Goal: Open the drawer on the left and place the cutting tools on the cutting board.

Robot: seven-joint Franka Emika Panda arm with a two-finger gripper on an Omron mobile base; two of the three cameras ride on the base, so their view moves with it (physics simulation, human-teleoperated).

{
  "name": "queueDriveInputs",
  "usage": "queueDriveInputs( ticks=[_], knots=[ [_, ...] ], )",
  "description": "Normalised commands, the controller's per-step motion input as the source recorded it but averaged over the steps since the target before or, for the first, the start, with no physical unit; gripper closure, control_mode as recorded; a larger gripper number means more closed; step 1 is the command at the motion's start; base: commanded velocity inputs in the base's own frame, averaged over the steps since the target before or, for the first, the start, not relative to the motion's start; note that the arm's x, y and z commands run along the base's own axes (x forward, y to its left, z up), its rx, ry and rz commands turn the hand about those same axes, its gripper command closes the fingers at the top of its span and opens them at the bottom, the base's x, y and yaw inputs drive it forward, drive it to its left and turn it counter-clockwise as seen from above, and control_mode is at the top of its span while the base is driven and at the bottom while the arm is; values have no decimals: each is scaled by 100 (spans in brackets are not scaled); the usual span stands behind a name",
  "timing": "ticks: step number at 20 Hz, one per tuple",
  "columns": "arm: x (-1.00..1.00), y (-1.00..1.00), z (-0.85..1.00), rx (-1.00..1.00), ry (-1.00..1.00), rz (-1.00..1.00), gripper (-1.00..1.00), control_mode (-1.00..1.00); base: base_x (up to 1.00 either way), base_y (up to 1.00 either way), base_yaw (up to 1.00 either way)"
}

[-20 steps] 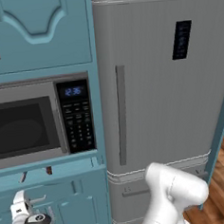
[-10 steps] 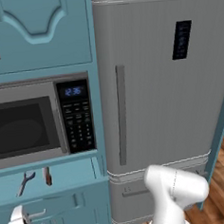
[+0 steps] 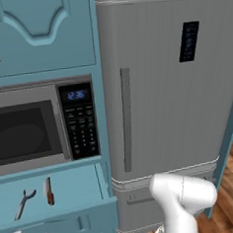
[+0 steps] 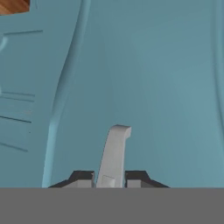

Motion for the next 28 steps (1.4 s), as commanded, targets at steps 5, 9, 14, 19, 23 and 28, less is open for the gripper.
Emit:
queueDriveInputs(
  ticks=[5,9,14,19,23,28],
  knots=[
    [-58,0,0,0,0,0,100,-100,0,0,0],
    [-61,0,0,0,0,0,100,-100,0,0,0],
    [-60,0,0,0,0,0,100,-100,0,0,0],
    [-29,0,0,0,-1,0,100,-100,0,0,0],
    [0,0,0,0,0,0,-100,-100,0,0,0],
    [-22,0,0,0,0,0,-100,-100,0,0,0]
  ],
)
